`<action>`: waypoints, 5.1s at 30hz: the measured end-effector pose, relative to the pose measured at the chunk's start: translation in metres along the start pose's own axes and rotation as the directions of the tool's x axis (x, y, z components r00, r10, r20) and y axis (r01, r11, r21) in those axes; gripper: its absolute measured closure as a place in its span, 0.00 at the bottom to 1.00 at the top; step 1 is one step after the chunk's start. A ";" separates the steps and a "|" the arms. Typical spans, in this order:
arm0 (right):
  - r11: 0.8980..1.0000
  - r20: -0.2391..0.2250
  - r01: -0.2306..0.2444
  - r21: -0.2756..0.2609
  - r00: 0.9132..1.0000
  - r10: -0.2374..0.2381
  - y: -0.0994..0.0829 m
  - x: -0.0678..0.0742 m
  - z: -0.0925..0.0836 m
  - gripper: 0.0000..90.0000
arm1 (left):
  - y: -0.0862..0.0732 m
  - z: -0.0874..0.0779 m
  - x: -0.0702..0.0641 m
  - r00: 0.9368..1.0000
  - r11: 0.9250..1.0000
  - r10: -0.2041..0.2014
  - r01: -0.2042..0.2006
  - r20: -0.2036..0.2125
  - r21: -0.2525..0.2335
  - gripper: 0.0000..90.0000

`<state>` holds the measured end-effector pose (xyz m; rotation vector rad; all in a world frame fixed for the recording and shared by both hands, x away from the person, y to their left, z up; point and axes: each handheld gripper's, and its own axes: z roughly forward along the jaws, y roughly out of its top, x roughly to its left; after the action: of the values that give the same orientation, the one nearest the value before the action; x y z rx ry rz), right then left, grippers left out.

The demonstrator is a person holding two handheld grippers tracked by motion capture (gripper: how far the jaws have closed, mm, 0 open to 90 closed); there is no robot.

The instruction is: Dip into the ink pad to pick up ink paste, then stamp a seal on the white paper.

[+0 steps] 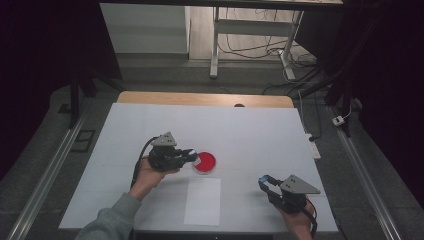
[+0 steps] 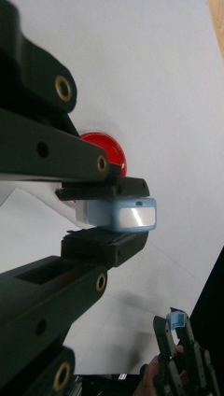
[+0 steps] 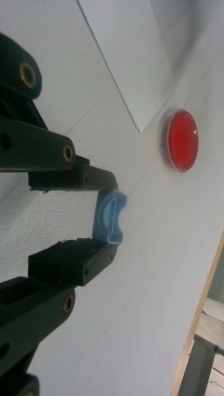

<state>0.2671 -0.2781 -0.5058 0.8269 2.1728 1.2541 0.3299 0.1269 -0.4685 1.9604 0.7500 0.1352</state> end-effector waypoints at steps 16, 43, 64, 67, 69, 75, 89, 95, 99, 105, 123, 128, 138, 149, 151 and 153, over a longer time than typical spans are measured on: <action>1.000 0.004 0.003 0.004 1.000 -0.003 0.000 0.000 0.000 0.72 | -0.017 -0.011 -0.010 1.000 1.000 0.018 -0.019 0.019 0.018 0.84; 1.000 0.003 0.003 -0.001 1.000 -0.003 0.000 0.000 0.000 0.72 | -0.019 -0.011 -0.026 0.997 0.999 0.043 -0.044 0.061 0.026 0.84; 1.000 0.002 0.004 0.000 1.000 -0.004 0.000 0.000 0.000 0.72 | -0.027 -0.008 -0.036 0.995 0.998 0.038 -0.042 0.093 0.041 0.84; 1.000 0.002 0.006 -0.001 1.000 -0.006 0.000 0.000 0.000 0.72 | -0.028 -0.008 -0.038 0.995 0.998 0.039 -0.044 0.096 0.045 0.84; 1.000 0.002 0.006 0.000 1.000 -0.006 0.000 0.000 0.000 0.72 | -0.029 -0.008 -0.039 0.994 0.998 0.039 -0.044 0.102 0.045 0.84; 1.000 0.002 0.006 0.000 1.000 -0.006 0.000 0.000 0.000 0.72 | -0.033 -0.005 -0.043 0.993 0.998 0.037 -0.044 0.115 0.055 0.84; 1.000 0.004 0.002 0.000 1.000 -0.002 0.000 0.000 0.000 0.72 | -0.041 0.001 -0.050 0.991 0.995 0.036 -0.047 0.131 0.082 0.84; 1.000 0.004 0.003 0.002 1.000 -0.003 0.000 0.000 0.000 0.72 | -0.044 0.005 -0.052 0.990 0.994 0.037 -0.051 0.138 0.097 0.84; 1.000 0.004 0.003 0.002 1.000 -0.003 0.000 0.000 0.000 0.72 | -0.045 0.008 -0.053 0.990 0.993 0.042 -0.057 0.136 0.106 0.84; 1.000 0.003 0.003 0.003 1.000 -0.003 0.000 0.000 0.000 0.72 | -0.047 0.013 -0.055 0.990 0.990 0.050 -0.066 0.134 0.121 0.84; 1.000 0.003 0.002 0.005 1.000 -0.002 0.000 0.000 0.001 0.72 | -0.051 0.022 -0.061 0.991 0.985 0.091 -0.103 0.094 0.137 0.84; 1.000 0.009 0.003 0.005 1.000 -0.003 0.000 0.000 0.001 0.72 | -0.051 0.027 -0.058 0.993 0.985 0.088 -0.098 0.079 0.142 0.84; 1.000 0.007 0.005 0.005 1.000 -0.005 0.000 0.000 0.000 0.72 | -0.052 0.031 -0.059 0.993 0.983 0.095 -0.105 0.075 0.148 0.84; 1.000 0.006 0.004 0.004 1.000 -0.004 0.000 0.000 0.000 0.72 | -0.053 0.033 -0.059 0.993 0.983 0.100 -0.109 0.065 0.148 0.84; 1.000 0.007 0.004 0.003 1.000 -0.004 0.000 0.000 0.000 0.72 | -0.054 0.034 -0.059 0.993 0.983 0.103 -0.111 0.061 0.149 0.84; 1.000 0.006 0.004 0.004 1.000 -0.004 0.000 0.000 0.000 0.72 | -0.054 0.035 -0.059 0.993 0.982 0.106 -0.114 0.059 0.153 0.84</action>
<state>0.2673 -0.2781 -0.5060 0.8262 2.1713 1.2442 0.2720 0.0842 -0.5182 2.1468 0.6351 0.0951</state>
